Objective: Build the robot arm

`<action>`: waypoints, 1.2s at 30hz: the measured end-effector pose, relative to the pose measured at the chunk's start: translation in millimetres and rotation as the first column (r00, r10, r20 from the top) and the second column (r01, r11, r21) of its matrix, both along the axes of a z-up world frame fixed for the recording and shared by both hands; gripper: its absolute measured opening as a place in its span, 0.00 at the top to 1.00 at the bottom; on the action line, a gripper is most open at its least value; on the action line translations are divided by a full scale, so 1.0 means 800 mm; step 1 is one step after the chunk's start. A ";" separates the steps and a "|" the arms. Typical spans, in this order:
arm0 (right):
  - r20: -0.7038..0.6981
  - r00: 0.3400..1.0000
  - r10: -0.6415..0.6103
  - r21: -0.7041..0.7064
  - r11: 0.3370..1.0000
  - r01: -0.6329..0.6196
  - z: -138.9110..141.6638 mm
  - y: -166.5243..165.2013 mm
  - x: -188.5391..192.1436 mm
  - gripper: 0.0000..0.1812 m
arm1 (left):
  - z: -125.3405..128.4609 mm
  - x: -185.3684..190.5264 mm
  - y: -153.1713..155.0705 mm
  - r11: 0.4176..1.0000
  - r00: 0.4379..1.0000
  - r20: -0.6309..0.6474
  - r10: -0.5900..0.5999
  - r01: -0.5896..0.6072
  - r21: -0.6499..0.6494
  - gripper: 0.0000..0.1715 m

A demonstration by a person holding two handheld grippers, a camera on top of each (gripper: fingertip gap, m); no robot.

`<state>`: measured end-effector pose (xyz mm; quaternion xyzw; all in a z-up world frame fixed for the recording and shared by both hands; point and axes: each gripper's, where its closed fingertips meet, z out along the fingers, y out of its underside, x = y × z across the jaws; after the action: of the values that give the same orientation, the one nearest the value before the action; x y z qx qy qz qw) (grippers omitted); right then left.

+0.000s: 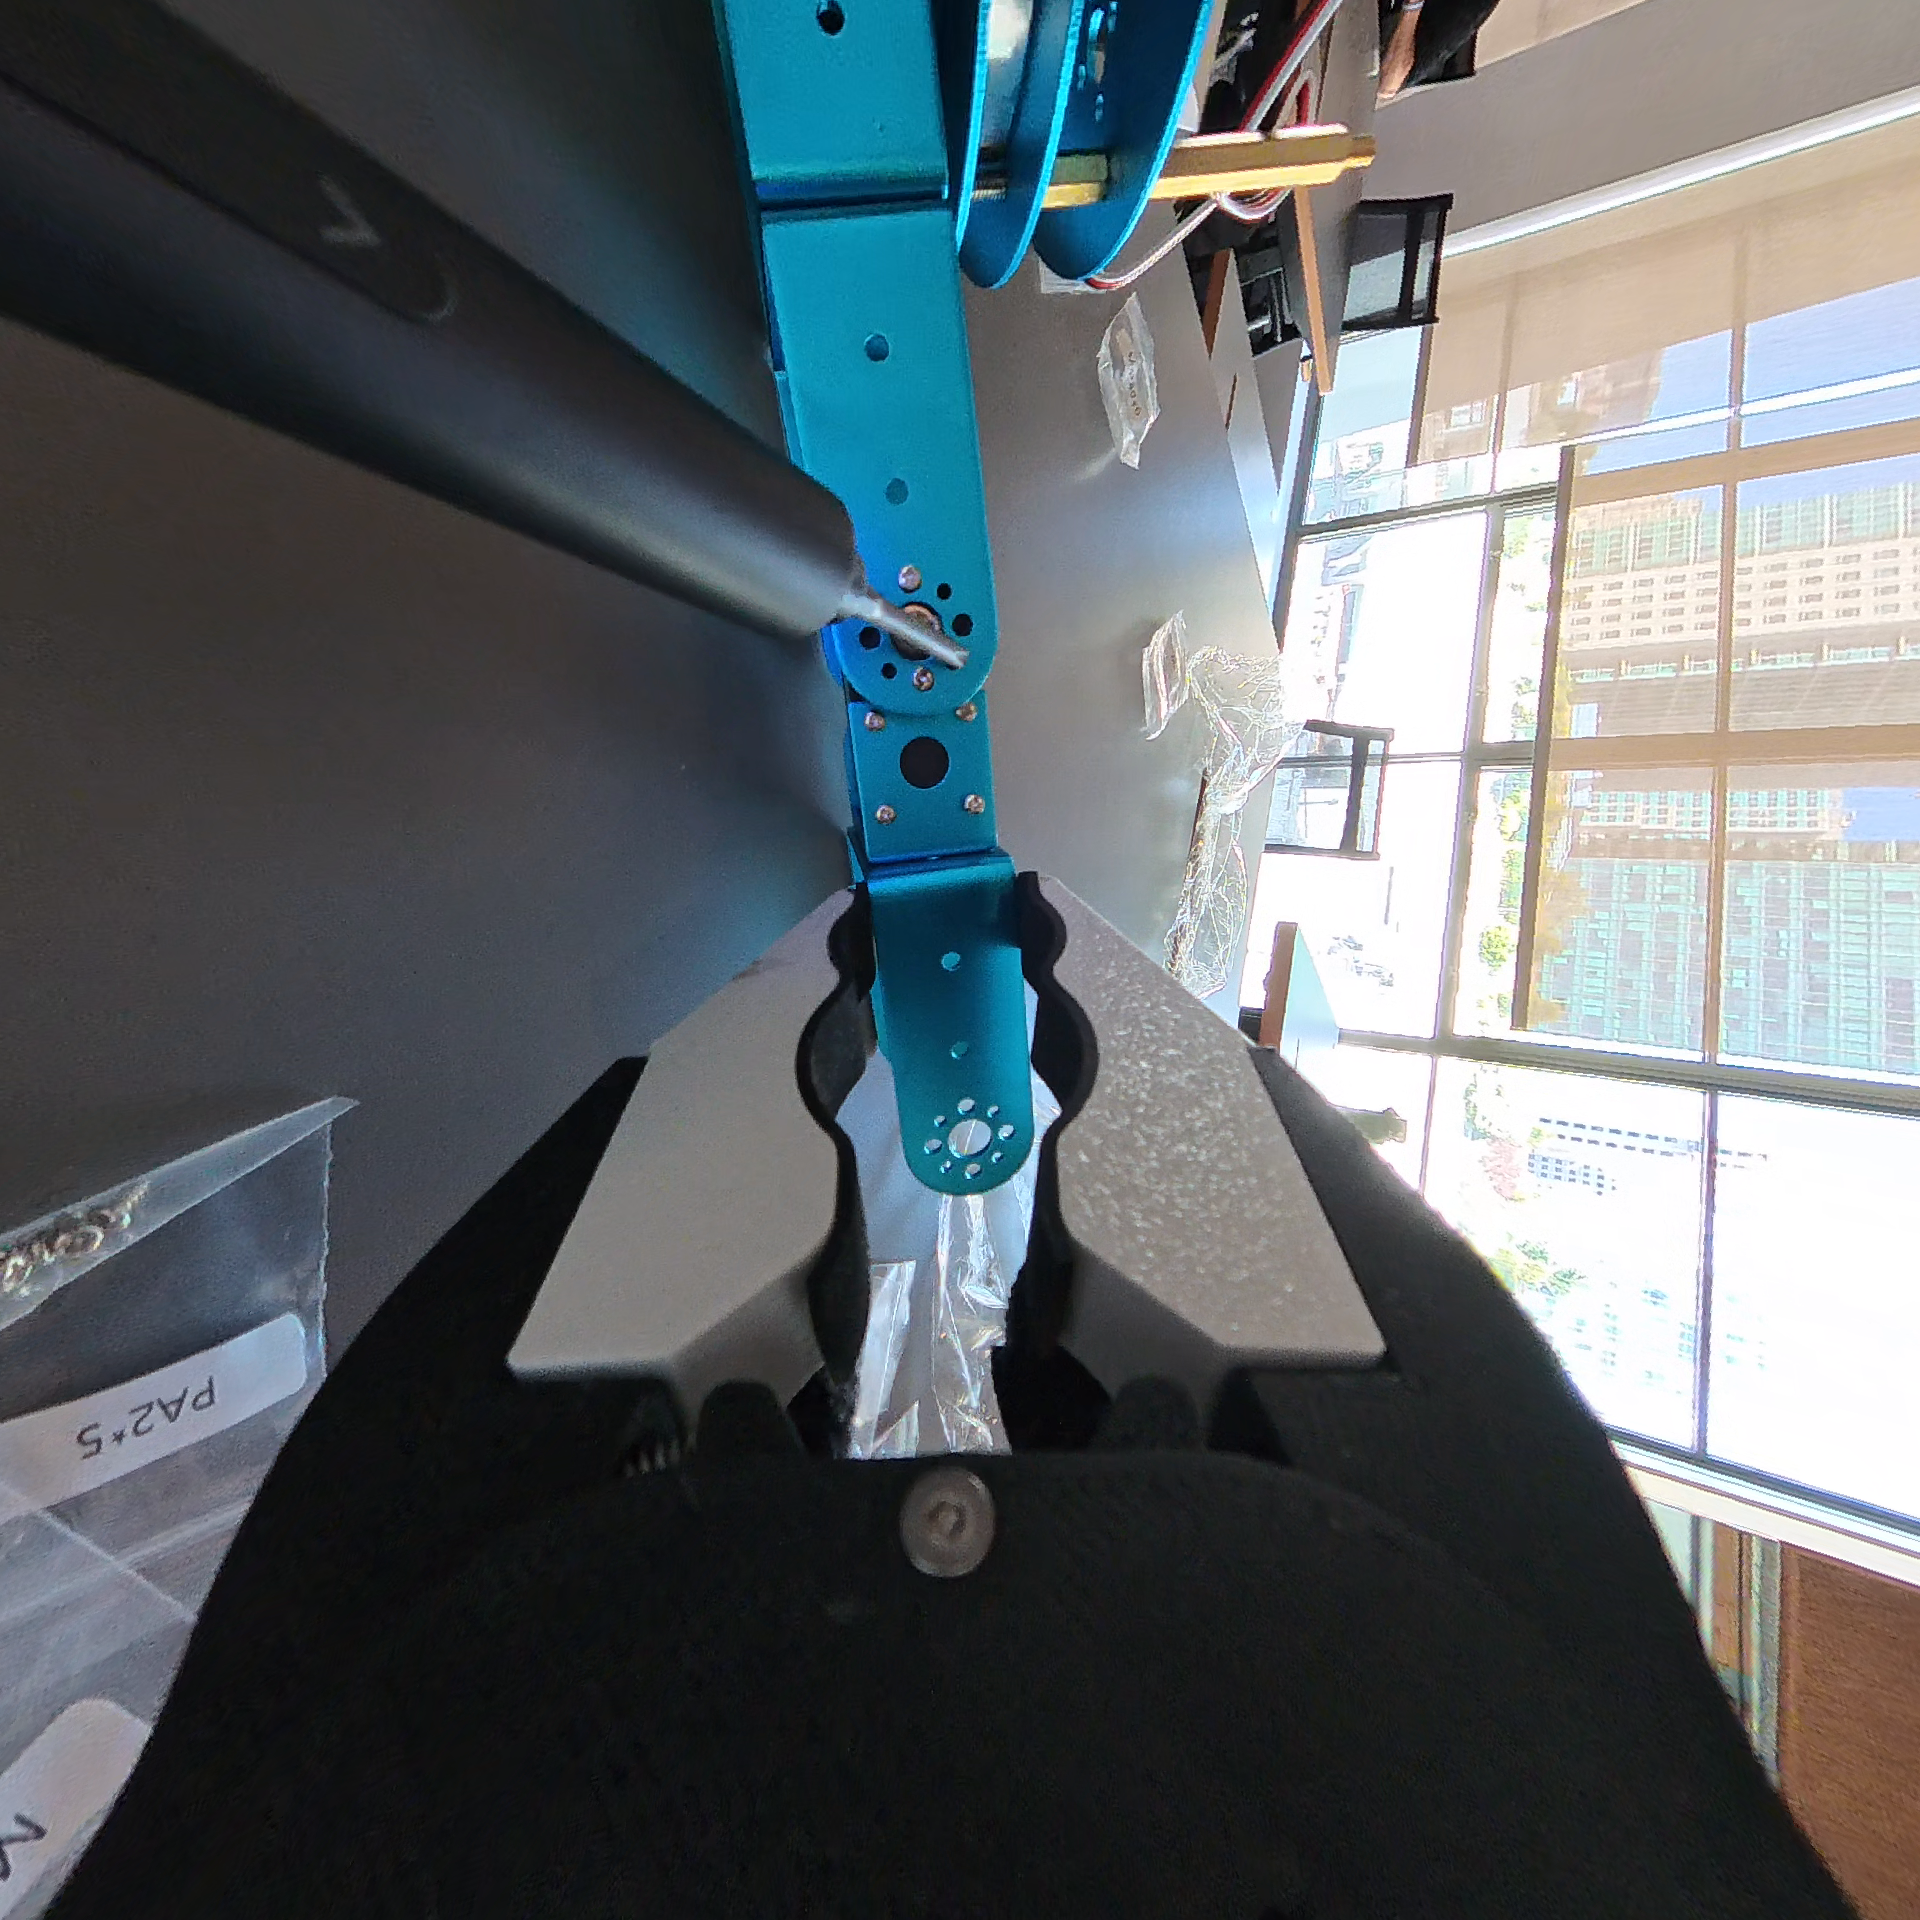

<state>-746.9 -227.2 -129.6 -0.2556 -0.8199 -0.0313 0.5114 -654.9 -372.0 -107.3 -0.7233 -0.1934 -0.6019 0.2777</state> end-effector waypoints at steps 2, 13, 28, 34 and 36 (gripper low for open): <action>-0.006 1.000 -0.003 -0.012 1.000 0.003 0.000 0.000 0.000 0.85 | -0.001 0.000 -0.001 1.000 1.000 -0.016 -0.005 0.005 0.002 0.91; -0.098 0.983 -0.157 -0.531 0.843 0.081 0.037 -0.037 0.060 0.71 | 0.026 0.020 -0.017 0.999 0.997 0.081 -0.009 0.006 0.046 0.91; 0.310 0.925 -0.218 -0.839 -0.521 0.157 0.046 -0.151 0.093 0.64 | 0.023 0.064 0.008 0.983 0.997 0.068 0.031 -0.042 0.178 0.91; 0.368 0.913 -0.177 -0.799 -0.562 0.213 0.045 -0.142 0.102 0.89 | 0.028 0.096 0.023 0.971 0.988 0.136 0.077 -0.105 0.214 0.91; 0.380 0.914 -0.144 -0.801 -0.545 0.247 0.043 -0.142 0.108 0.89 | 0.027 0.106 0.029 0.968 0.988 0.126 0.089 -0.116 0.222 0.91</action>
<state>-660.2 -340.9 -95.2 -0.7260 -0.3799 0.5732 -0.0064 -570.2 -348.5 -85.7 -0.6397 -0.1755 -0.6456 0.3784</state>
